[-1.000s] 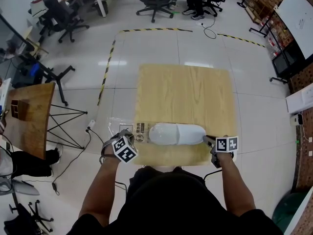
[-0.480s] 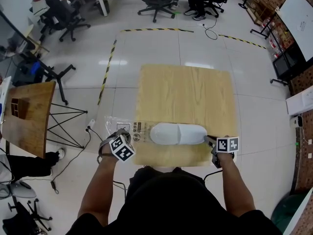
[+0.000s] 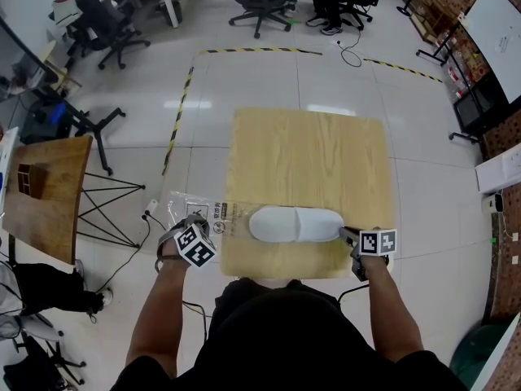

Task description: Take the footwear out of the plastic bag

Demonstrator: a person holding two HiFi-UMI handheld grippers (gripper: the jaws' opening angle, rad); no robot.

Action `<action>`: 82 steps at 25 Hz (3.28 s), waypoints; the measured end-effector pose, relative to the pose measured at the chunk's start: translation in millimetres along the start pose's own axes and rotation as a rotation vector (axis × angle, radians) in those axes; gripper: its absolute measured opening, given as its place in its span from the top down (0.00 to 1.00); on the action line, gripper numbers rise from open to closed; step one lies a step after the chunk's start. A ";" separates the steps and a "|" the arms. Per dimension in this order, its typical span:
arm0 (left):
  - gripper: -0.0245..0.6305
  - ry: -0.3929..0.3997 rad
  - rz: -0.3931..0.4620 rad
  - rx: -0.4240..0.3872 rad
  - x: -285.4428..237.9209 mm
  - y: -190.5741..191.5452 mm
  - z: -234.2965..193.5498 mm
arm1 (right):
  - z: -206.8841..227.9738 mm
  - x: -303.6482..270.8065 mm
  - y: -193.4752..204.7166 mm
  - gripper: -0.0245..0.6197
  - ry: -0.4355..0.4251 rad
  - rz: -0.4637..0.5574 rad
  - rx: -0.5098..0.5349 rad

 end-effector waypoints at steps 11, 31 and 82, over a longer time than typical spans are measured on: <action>0.94 -0.021 -0.033 0.028 0.0 8.8 -10.6 | 9.2 3.3 -0.3 0.89 0.006 0.004 -0.011; 0.95 -0.095 -0.030 0.121 15.7 32.6 -51.3 | 10.6 1.0 -3.4 0.89 0.020 -0.015 0.000; 0.84 0.034 0.212 -0.063 -52.6 -282.0 21.6 | 2.1 7.0 -11.8 0.86 -0.096 -0.027 0.086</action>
Point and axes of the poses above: the fingertips, and each gripper's own axes: x backward along the fingers, z to its right, y out of its underside, the point moved 6 cm from there along x, backward along the fingers, and after that the axes turned 2 degrees about y, right-handed, at the moved point
